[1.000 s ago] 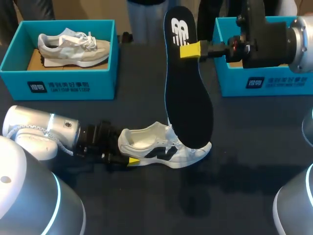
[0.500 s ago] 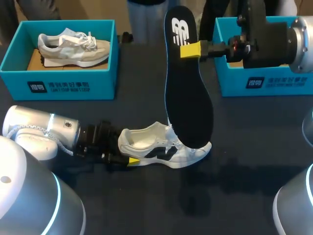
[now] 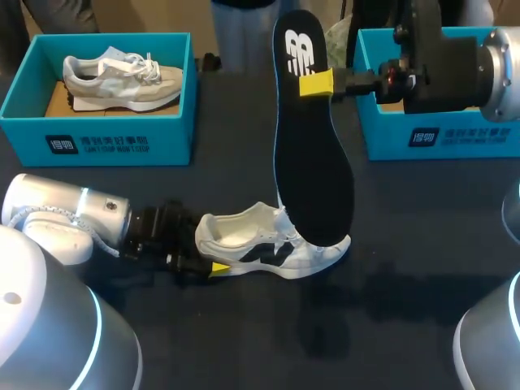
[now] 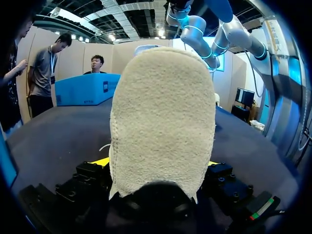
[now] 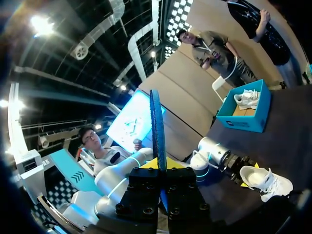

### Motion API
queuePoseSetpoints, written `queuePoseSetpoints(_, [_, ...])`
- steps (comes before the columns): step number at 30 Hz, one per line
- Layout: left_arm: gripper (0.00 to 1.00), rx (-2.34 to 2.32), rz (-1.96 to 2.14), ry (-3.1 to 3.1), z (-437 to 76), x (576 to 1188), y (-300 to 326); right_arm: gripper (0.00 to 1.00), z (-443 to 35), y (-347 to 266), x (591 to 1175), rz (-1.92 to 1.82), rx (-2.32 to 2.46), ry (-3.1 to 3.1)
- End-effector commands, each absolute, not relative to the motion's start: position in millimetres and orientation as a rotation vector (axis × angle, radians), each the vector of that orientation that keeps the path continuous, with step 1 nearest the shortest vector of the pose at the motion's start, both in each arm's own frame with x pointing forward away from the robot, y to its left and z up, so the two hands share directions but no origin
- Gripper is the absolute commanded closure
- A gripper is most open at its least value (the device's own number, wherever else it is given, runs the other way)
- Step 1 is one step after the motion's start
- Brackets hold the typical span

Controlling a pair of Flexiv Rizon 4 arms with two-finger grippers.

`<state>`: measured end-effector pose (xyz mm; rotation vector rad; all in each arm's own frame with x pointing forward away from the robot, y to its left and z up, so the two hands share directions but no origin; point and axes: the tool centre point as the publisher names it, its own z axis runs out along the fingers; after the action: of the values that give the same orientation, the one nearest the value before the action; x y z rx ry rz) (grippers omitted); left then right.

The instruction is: Take the shoe out of the shoebox, open the shoe tongue, remove and reinsert the insole, then place the shoe into the shoebox

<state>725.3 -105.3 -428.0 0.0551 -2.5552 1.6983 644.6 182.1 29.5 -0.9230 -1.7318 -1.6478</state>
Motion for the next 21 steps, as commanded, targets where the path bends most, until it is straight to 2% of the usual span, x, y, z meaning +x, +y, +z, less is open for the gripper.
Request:
queuePoseSetpoints(1, [0.0, 0.052, 1.68, -2.557, -422.9, 721.4, -98.1, 1.0, 29.4, 184.2, 644.0, -1.646, -0.929, -1.733])
queuePoseSetpoints(21, [0.0, 0.075, 1.447, -2.697, -412.0, 721.5, -83.0, 1.0, 29.4, 184.2, 644.0, -1.646, -0.929, -1.733])
